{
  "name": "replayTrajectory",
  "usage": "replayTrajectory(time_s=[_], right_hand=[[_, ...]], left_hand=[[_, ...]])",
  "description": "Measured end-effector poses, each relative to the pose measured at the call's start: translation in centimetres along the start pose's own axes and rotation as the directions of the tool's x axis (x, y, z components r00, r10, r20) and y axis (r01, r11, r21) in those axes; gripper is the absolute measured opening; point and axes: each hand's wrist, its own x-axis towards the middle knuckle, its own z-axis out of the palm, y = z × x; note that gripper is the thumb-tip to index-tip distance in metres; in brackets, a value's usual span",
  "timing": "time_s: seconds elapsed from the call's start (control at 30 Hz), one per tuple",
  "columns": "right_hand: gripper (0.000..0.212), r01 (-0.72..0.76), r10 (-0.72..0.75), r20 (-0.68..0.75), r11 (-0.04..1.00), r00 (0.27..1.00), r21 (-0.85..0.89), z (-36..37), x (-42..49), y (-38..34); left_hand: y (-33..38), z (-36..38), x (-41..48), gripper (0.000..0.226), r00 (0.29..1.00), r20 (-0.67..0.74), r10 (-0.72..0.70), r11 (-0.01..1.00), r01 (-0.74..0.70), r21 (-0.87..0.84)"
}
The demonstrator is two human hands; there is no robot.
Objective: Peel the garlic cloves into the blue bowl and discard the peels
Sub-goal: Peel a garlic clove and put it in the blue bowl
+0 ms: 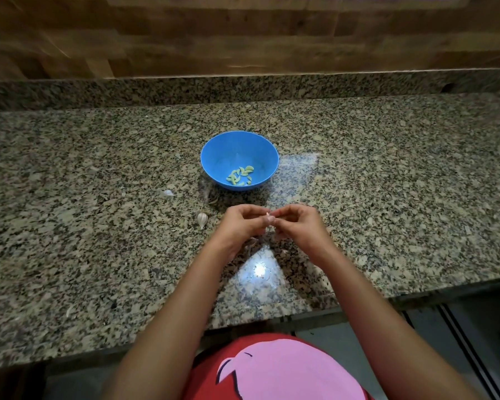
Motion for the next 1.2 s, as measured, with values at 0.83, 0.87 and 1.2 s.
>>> replayTrajectory(time_s=[0.83,0.87,1.2], right_hand=[[0.006,-0.04,0.042,-0.01,0.989,0.999,0.141,1.0,2.6,0.3],[0.008,-0.045,0.046,-0.007,0.989,0.999,0.141,1.1,2.4,0.3],[0.005,-0.035,0.031,0.023,0.98,0.999,0.195,0.6,2.0,-0.4]], left_hand=[[-0.3,0.0,1.2,0.009,0.964,-0.212,0.163,0.985,-0.148,0.085],[-0.4,0.0,1.1,0.01,0.966,-0.205,0.159,0.986,-0.145,0.081],[0.4,0.1,0.9,0.013,0.982,-0.128,0.137,0.99,-0.135,0.025]])
